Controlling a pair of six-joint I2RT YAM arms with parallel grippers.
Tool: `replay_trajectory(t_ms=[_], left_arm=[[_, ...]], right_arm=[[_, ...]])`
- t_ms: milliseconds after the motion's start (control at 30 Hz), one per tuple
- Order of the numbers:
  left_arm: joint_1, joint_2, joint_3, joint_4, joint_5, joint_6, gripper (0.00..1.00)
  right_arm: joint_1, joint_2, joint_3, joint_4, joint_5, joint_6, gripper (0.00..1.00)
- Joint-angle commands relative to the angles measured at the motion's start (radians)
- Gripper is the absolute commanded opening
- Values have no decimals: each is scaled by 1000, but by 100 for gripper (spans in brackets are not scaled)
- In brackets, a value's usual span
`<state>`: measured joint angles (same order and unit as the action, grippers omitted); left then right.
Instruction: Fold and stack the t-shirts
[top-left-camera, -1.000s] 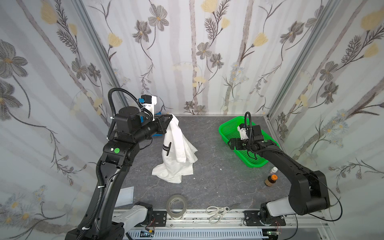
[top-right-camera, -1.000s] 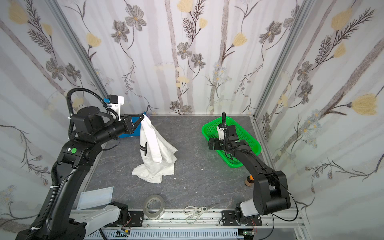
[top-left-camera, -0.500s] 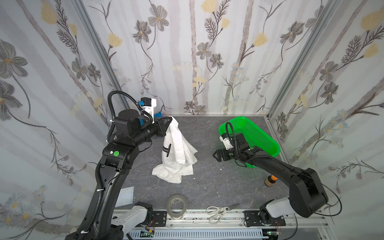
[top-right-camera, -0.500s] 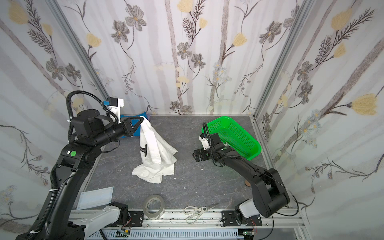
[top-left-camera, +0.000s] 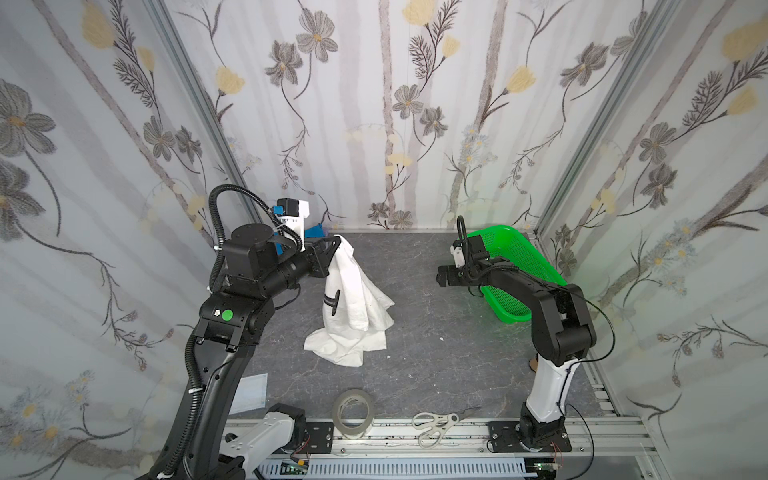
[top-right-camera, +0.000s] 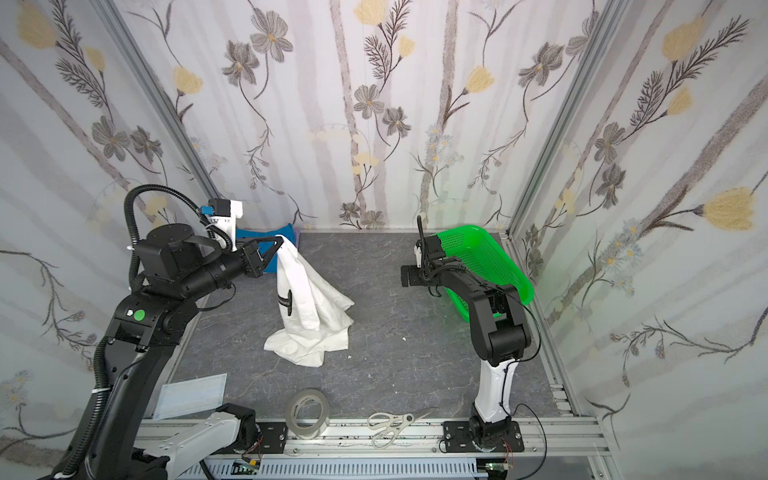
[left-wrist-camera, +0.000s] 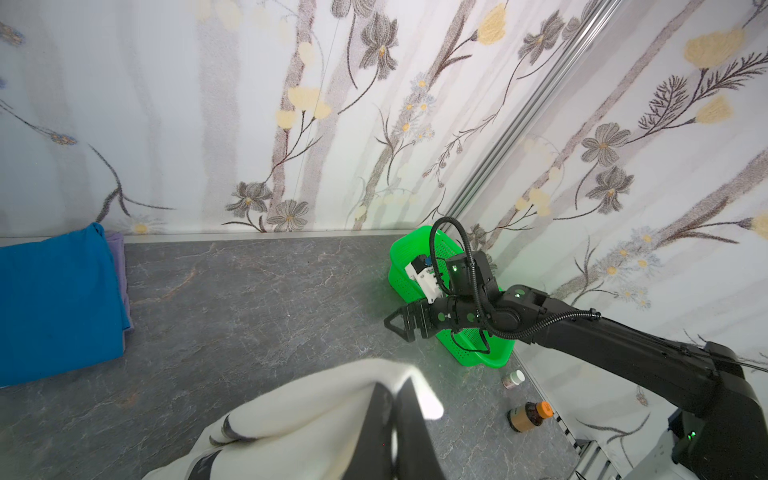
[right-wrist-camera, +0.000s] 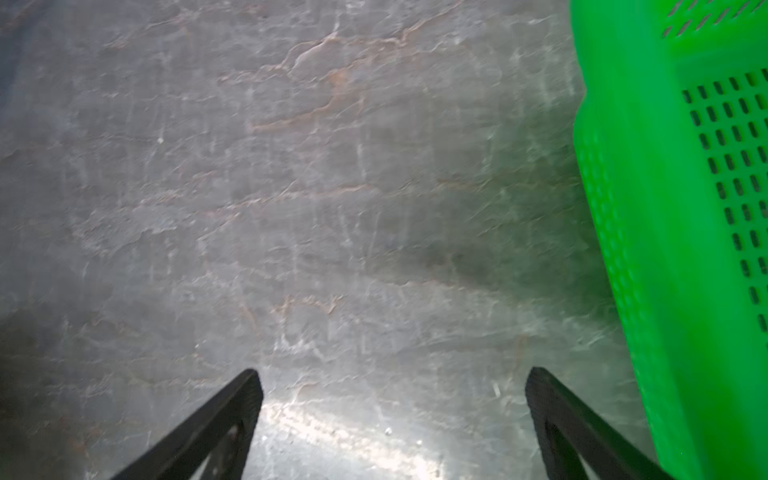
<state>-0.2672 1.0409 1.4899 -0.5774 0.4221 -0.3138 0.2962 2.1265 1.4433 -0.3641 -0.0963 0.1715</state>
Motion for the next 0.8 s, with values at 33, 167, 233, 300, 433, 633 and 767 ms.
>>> replay_trajectory(t_ms=[33,167,233,300,433,633,767], left_arm=[[1,-4,1,20,-9,13,0],[1,-4,6,9,-7,15,0],[1,-1,5,7,1,15,0],[2,3,4,7,11,12,0],[1,8,-6,19,34,-1,0],[1,32,-28,94,160,-41,0],[-11,56,-6,149,284,-64,0]], right_arm=[[-43,144,216,-104,-16,-61,100],[-81,269,395,-189,-18,-64,100],[-100,301,447,-195,-29,-63,100],[-115,321,492,-199,-49,-68,100],[-130,351,597,-209,-65,-91,100],[-141,338,708,-203,-201,-143,100],[-120,146,575,-152,-461,-185,100]])
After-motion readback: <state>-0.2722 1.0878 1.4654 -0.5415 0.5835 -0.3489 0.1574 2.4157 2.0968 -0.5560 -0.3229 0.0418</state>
